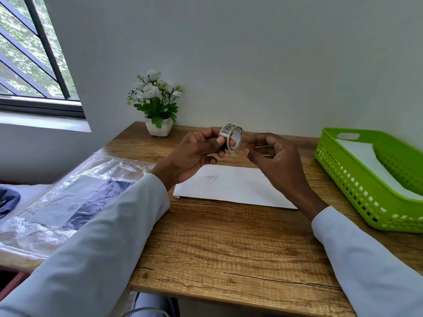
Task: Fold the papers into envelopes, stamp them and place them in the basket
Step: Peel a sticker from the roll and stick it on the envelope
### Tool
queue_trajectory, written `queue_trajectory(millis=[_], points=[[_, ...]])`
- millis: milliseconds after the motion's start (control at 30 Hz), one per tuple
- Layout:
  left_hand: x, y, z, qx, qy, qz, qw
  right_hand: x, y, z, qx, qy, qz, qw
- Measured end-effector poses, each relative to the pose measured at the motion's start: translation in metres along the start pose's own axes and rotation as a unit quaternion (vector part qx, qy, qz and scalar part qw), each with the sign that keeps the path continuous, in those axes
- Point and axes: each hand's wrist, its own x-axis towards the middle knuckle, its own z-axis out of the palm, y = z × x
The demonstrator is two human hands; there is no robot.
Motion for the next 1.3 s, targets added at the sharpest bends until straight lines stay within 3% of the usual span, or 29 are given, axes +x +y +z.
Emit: queue_trajectory(millis=[233, 433, 500, 633, 733, 833, 933, 1067, 1300], points=[[0.002, -0.002, 0.005, -0.099, 0.003, 0.001, 0.995, -0.001, -0.001, 0.009, 0.034, -0.021, 0.029, 0.999], [0.002, -0.002, 0.011, -0.116, 0.008, -0.032, 0.993, 0.0, -0.007, 0.013, 0.114, 0.019, 0.037, 0.993], [0.003, -0.005, 0.011, -0.064, 0.02, -0.043, 0.997, 0.001, -0.006, 0.01, 0.143, 0.02, 0.058, 0.988], [0.003, -0.01, 0.014, 0.158, 0.031, 0.003, 0.987, 0.003, -0.005, 0.003, 0.212, 0.001, 0.111, 0.971], [0.003, -0.011, 0.021, 0.272, 0.034, 0.066, 0.96, 0.004, -0.006, -0.001, 0.254, -0.012, 0.131, 0.958], [0.007, -0.014, 0.024, 0.4, 0.054, 0.148, 0.903, 0.004, -0.007, -0.001, 0.236, -0.038, 0.109, 0.965], [0.008, -0.015, 0.025, 0.434, 0.084, 0.185, 0.878, 0.002, -0.009, 0.0, 0.173, -0.031, 0.073, 0.982], [0.007, -0.017, 0.023, 0.449, 0.064, 0.202, 0.868, 0.002, -0.007, 0.003, 0.088, 0.023, 0.045, 0.995], [0.008, -0.017, 0.025, 0.406, 0.071, 0.195, 0.89, 0.004, -0.004, -0.002, 0.003, 0.02, -0.005, 1.0]])
